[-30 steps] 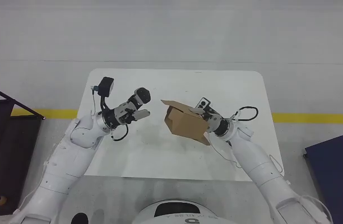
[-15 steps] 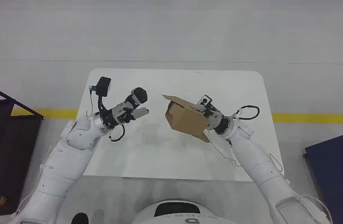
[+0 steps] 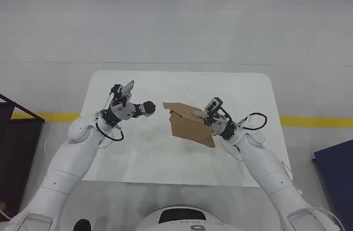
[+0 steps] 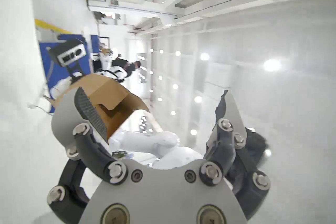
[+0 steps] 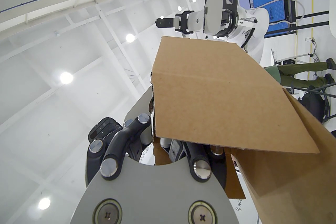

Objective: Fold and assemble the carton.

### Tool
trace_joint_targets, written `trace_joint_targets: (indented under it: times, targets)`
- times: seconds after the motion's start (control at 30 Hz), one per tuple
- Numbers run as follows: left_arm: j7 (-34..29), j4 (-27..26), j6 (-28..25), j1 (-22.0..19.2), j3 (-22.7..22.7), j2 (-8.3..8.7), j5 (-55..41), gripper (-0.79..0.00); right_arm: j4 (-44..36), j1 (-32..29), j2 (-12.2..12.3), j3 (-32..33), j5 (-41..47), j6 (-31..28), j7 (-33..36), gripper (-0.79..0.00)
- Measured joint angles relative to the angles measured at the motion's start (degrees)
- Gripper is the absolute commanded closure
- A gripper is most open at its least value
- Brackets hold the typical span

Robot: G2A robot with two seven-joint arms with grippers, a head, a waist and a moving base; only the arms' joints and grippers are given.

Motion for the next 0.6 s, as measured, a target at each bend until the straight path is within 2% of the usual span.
trace_joint_targets:
  times: [0.1,0.2,0.6]
  targets:
    - [-1.9,0.86,6.69,-0.76,1.41,-0.58,-5.92,-0.785,-0.33,0.0,0.05,0.18,0.08,0.46,0.44,0.0]
    - [-1.92,1.47,10.53,-1.49,2.69,-1.05,-7.58,-0.785,-0.46,-0.02,0.06,0.29,0.12,0.64,0.57,0.0]
    - [-1.23,-0.01,16.72,-2.98,5.29,-2.86,-13.81,-0.785,0.93,0.11,-0.23,-0.74,-0.39,0.61,1.04,0.0]
